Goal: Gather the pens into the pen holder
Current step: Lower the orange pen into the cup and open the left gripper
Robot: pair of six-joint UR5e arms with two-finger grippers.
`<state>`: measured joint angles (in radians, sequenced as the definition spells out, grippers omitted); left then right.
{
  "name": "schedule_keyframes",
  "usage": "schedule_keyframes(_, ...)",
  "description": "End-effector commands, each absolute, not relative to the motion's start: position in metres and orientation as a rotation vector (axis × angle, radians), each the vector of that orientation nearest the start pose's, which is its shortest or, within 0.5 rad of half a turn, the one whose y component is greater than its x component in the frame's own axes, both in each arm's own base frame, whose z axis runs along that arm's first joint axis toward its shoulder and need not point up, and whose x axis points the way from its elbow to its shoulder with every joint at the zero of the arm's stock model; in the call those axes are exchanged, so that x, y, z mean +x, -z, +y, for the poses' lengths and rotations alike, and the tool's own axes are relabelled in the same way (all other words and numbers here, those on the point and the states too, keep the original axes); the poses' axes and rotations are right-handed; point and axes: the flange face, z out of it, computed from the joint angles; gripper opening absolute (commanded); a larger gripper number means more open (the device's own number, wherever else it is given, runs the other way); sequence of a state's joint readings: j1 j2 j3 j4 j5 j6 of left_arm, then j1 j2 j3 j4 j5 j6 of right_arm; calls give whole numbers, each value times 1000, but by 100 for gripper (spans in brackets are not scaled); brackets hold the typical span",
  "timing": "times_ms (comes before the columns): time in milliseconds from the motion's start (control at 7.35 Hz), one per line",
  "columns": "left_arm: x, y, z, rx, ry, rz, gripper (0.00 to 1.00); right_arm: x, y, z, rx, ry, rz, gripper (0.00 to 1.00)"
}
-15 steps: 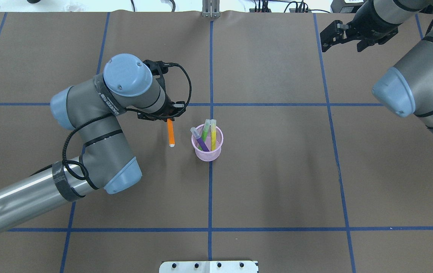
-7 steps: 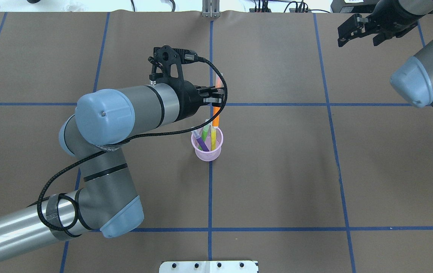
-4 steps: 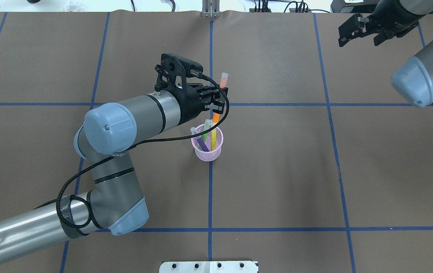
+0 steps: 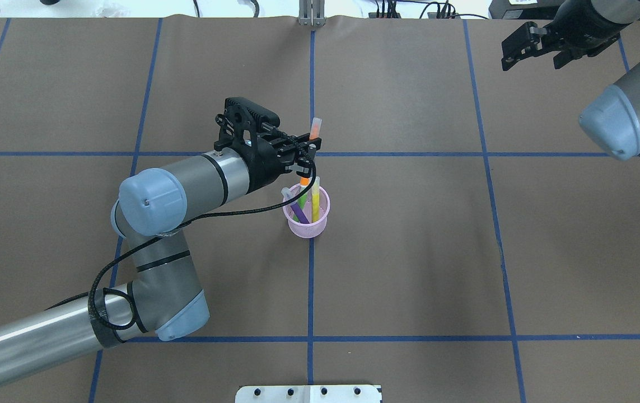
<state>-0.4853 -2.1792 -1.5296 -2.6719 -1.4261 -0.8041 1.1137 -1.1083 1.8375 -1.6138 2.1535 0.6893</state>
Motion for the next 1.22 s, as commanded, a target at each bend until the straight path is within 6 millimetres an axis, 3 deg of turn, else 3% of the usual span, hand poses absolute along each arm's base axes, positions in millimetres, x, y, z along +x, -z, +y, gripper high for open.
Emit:
schedule_keyframes(0,517,-201,-432,1066,-98,1303,0,-200,-283,-584,256,-17,-830,100)
schedule_keyframes(272,538,-200,-408,1035,-128,1326,0,-200,-283,-584,256,-17,-830,100)
schedule_keyframes(408,539,-201,-407,1033,-129,1327,8,-200,-283,-584,257,-17,-830,100)
schedule_keyframes(680,538,-199,-407,1034,-129,1334,78,-200,-283,-584,256,-17,-830,100)
schedule_keyframes(816,536,-195,-406,1031,-120,1347,100,-199,-283,-584,257,-15,-830,100)
schedule_keyframes(1088,533,-201,-409,1020,-118,1331,100,-182,-289,-592,276,0,-812,100)
